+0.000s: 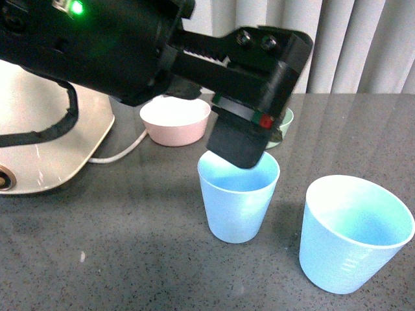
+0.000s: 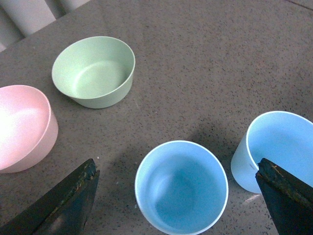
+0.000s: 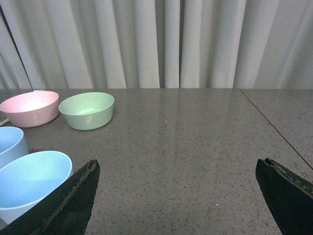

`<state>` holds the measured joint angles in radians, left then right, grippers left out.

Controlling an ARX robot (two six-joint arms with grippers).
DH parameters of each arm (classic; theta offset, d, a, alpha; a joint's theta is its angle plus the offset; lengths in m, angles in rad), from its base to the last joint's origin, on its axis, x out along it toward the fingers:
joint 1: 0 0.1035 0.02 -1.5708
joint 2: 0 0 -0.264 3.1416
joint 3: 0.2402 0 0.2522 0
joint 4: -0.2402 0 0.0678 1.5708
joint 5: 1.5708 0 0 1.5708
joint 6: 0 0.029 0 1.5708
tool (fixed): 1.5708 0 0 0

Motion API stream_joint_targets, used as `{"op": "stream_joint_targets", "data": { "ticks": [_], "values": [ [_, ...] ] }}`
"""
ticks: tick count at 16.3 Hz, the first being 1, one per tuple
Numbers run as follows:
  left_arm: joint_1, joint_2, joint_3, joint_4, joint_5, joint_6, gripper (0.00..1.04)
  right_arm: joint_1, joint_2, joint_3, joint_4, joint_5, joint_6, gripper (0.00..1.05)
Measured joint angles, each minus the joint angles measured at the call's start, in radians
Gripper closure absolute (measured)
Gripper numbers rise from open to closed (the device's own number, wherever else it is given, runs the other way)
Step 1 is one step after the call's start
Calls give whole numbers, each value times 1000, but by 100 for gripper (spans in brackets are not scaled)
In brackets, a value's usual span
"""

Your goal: Stack blue cups with both arms

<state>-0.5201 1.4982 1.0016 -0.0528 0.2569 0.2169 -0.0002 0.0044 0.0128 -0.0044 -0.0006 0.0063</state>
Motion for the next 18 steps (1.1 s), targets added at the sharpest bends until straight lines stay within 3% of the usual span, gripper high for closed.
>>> {"op": "stream_joint_targets", "data": {
  "ticks": [7, 10, 11, 13, 14, 16, 18],
  "values": [
    [191, -154, -16, 150, 36, -118, 7, 0, 0, 0, 0, 0, 0, 7],
    [296, -254, -73, 227, 8, -183, 7, 0, 0, 0, 0, 0, 0, 7],
    [315, -297, -120, 298, -61, -187, 10, 0, 0, 0, 0, 0, 0, 7],
    [332, -446, -296, 438, -356, -200, 31, 0, 0, 0, 0, 0, 0, 7],
    [388, -562, -539, 527, -393, -211, 68, 0, 0, 0, 0, 0, 0, 7],
    [418, -646, -667, 566, -358, -211, 97, 0, 0, 0, 0, 0, 0, 7],
    [444, -721, -751, 581, -339, -214, 104, 0, 0, 0, 0, 0, 0, 7]
  ]
}}
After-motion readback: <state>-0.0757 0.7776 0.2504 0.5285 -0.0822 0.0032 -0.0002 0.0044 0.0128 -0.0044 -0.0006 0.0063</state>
